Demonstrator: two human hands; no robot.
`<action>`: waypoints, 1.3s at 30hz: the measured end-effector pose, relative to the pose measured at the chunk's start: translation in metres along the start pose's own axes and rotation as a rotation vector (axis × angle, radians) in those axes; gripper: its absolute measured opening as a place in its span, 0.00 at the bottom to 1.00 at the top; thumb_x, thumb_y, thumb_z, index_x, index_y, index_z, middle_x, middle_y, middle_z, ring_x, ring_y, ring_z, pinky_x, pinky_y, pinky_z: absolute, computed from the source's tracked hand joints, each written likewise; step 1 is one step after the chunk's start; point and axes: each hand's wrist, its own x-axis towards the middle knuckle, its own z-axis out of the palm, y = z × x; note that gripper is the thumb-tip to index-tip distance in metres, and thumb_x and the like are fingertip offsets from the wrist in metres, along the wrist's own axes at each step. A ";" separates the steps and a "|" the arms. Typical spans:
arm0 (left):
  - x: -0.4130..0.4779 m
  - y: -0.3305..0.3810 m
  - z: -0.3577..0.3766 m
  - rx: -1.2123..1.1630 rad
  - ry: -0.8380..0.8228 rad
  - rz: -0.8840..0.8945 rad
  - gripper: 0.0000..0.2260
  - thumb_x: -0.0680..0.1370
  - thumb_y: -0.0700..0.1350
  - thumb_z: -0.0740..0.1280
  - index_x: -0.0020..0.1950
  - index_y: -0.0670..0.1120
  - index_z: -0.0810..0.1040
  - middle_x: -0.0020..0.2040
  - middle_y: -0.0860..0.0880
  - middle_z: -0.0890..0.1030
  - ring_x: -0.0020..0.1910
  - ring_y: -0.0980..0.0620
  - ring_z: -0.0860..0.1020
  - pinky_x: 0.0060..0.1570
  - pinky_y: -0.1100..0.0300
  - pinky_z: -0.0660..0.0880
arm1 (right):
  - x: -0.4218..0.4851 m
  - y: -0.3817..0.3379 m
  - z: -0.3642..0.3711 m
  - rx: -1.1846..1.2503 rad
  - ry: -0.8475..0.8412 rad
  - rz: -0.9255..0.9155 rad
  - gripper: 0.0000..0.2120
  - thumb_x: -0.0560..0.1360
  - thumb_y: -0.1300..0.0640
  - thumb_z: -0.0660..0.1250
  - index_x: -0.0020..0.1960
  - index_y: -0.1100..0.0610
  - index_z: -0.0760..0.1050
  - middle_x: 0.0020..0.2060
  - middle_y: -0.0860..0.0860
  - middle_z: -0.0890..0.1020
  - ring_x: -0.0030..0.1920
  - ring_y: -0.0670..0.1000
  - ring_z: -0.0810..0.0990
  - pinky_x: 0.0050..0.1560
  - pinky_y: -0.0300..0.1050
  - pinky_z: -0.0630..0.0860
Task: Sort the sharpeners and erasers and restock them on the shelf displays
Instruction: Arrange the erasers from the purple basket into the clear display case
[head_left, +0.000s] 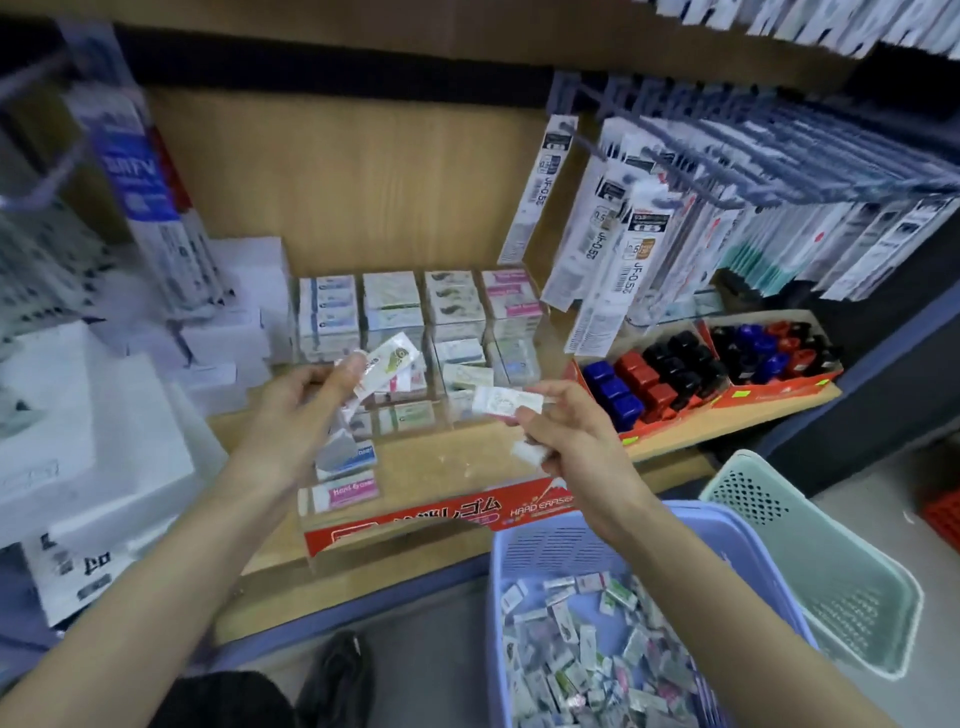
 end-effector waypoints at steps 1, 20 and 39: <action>0.004 0.002 -0.001 0.007 0.002 -0.002 0.13 0.76 0.55 0.63 0.46 0.46 0.78 0.41 0.54 0.78 0.40 0.61 0.74 0.38 0.68 0.67 | 0.008 -0.002 0.002 -0.052 -0.002 -0.023 0.08 0.75 0.66 0.66 0.51 0.55 0.75 0.34 0.47 0.80 0.29 0.40 0.76 0.27 0.31 0.67; 0.039 0.025 0.016 -0.118 -0.005 -0.037 0.15 0.74 0.58 0.65 0.42 0.47 0.78 0.46 0.46 0.82 0.46 0.53 0.78 0.46 0.64 0.71 | 0.082 -0.011 0.011 -0.853 0.012 -0.121 0.13 0.72 0.48 0.71 0.42 0.58 0.82 0.36 0.54 0.82 0.39 0.57 0.80 0.41 0.54 0.77; 0.034 0.027 0.019 -0.130 -0.041 -0.024 0.19 0.68 0.63 0.64 0.41 0.48 0.78 0.45 0.48 0.82 0.48 0.49 0.79 0.51 0.57 0.72 | 0.078 -0.005 0.028 -1.073 0.052 -0.205 0.12 0.75 0.51 0.68 0.58 0.50 0.74 0.48 0.46 0.78 0.46 0.50 0.78 0.43 0.45 0.74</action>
